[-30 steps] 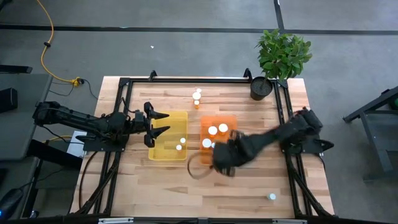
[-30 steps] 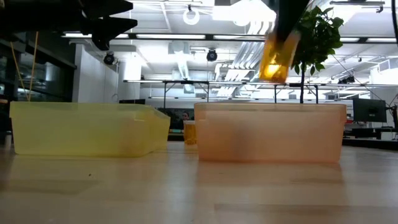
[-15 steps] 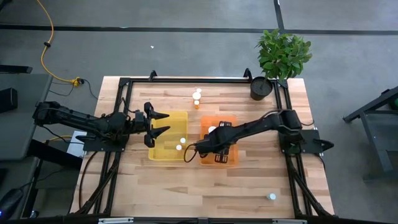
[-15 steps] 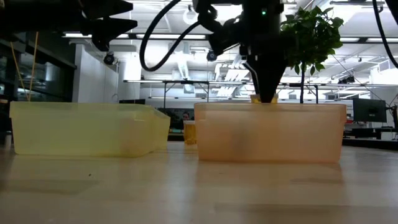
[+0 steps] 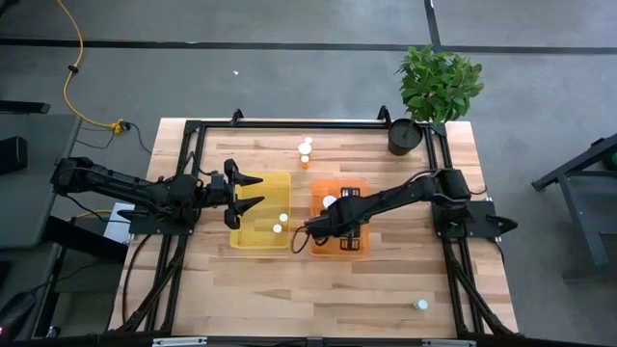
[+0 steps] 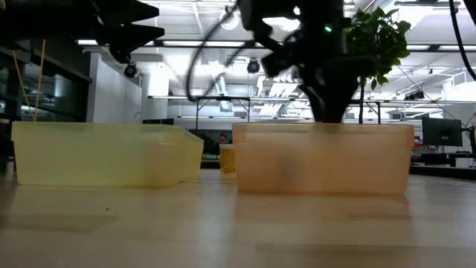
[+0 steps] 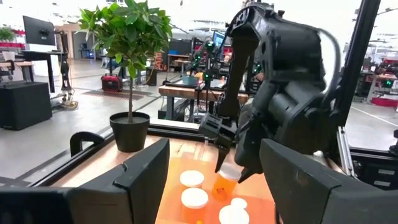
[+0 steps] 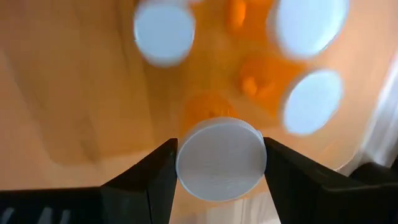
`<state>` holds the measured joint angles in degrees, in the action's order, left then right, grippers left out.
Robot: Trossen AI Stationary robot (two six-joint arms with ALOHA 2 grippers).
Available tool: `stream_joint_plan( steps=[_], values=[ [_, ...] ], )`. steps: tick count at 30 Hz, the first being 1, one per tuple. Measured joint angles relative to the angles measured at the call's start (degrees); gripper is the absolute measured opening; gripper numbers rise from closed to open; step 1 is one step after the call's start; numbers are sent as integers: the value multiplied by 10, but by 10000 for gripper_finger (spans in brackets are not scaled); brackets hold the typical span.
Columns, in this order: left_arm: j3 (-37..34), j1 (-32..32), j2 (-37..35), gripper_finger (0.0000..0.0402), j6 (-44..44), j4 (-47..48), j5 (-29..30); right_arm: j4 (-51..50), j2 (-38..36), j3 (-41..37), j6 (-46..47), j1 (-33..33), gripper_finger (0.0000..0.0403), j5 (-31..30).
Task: Pick and place medicine bottles into bin by pill shape (circle, oval)
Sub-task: Put the Orange bottle pill into the orange bin
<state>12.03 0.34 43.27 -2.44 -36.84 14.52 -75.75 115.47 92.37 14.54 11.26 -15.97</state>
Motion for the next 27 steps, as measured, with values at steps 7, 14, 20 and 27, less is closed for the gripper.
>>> stream_joint_plan(
  steps=[7, 14, 20, 27],
  values=[
    [0, 0, 0, 238, 5, -1, -2, 98, -59, -71, 10, -10, 193, 25],
    [0, 0, 0, 238, 5, -2, -2, 102, -62, -74, 44, -12, 193, 31],
    [0, 0, 0, 238, 5, -2, -2, 126, -55, -75, 72, -15, 193, 70],
    [0, 0, 0, 238, 5, -2, -2, 127, -55, -75, 158, -33, 193, 76]
  ],
)
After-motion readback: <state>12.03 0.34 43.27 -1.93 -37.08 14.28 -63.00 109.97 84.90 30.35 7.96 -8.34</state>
